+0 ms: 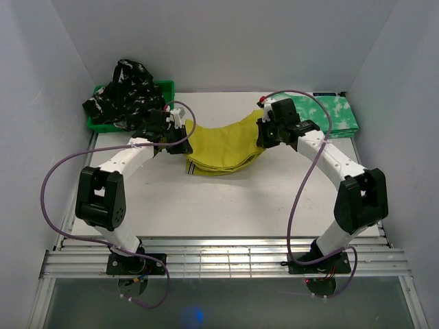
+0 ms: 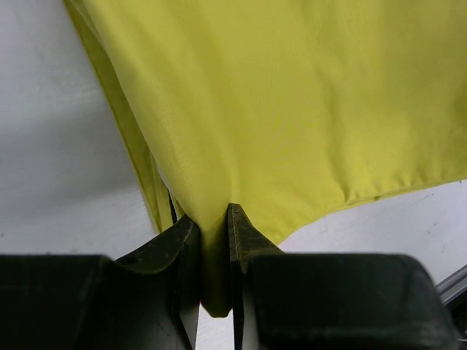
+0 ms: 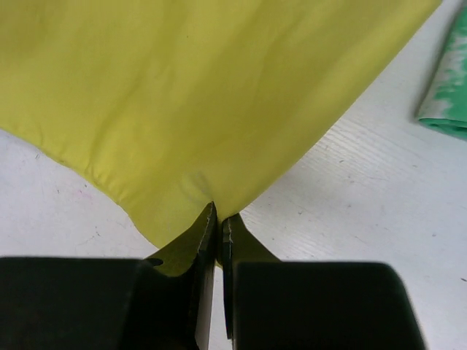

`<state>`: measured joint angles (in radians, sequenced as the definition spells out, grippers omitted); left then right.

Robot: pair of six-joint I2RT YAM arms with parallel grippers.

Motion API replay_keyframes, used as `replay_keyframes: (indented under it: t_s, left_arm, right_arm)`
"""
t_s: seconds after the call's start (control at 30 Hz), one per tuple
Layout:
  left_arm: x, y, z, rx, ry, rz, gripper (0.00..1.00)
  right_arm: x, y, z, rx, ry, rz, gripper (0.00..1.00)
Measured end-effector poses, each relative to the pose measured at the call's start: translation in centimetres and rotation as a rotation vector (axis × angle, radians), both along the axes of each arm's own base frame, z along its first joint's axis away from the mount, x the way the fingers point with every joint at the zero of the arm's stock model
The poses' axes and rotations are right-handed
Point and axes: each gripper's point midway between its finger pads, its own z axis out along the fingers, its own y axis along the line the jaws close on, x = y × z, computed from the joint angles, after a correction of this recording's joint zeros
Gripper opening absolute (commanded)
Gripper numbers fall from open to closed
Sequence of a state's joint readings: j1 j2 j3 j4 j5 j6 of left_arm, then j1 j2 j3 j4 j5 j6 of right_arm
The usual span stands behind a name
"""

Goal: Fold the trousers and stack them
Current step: Neatly place the folded trousers to the corner

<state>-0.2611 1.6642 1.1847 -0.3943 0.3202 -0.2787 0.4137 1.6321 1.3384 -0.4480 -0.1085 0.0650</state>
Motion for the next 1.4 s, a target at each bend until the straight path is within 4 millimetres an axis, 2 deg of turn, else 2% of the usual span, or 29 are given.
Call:
replay_keyframes:
  t_s: [0.13,0.33,0.4,0.5,0.6,0.73,0.83,0.97,1.13,1.27,1.4]
  left_arm:
    - [1.6,-2.4,3.0,-0.002,-0.114,-0.046,0.0]
    - [4.9,-6.2,7.7,-0.025,-0.288,-0.091,0.0]
    - [5.8,-7.1,8.2,-0.029,-0.307,-0.095,0.0]
    - [6.7,-7.5,6.6,-0.032,-0.269,-0.083,0.0]
    - [6.0,-7.4,3.1,-0.045,-0.159,-0.08,0.0]
    - [2.5,-7.1,-2.5,-0.081,0.028,-0.075,0.0]
    - [0.5,-7.6,-4.1,-0.132,0.116,-0.072,0.0]
    - [-0.2,-8.8,-3.8,-0.221,0.143,-0.092,0.0]
    - [-0.7,-9.8,-2.3,-0.313,0.127,-0.113,0.0]
    - [-0.8,-10.8,1.2,-0.393,0.074,-0.147,0.0]
    - [-1.4,-12.7,4.2,-0.473,0.015,-0.219,0.0]
  right_arm:
    - [0.7,-1.9,2.1,-0.035,-0.084,-0.008,0.08]
    - [2.3,-6.6,4.1,-0.097,-0.173,-0.065,0.08]
    - [2.8,-7.9,4.3,-0.113,-0.189,-0.081,0.08]
    - [2.6,-9.4,3.4,-0.136,-0.192,-0.092,0.08]
    - [1.5,-9.9,1.2,-0.155,-0.148,-0.083,0.08]
    - [-0.2,-10.9,-2.3,-0.186,-0.069,-0.078,0.08]
    - [-0.9,-12.4,-3.6,-0.197,-0.03,-0.11,0.08]
    - [-1.5,-14.0,-4.0,-0.193,-0.016,-0.146,0.08]
    - [-2.7,-15.2,-4.4,-0.112,0.022,-0.18,0.08]
    - [-3.5,-16.4,-4.7,0.017,0.071,-0.224,0.08]
    - [-4.4,-17.8,-4.6,0.159,0.113,-0.28,0.08]
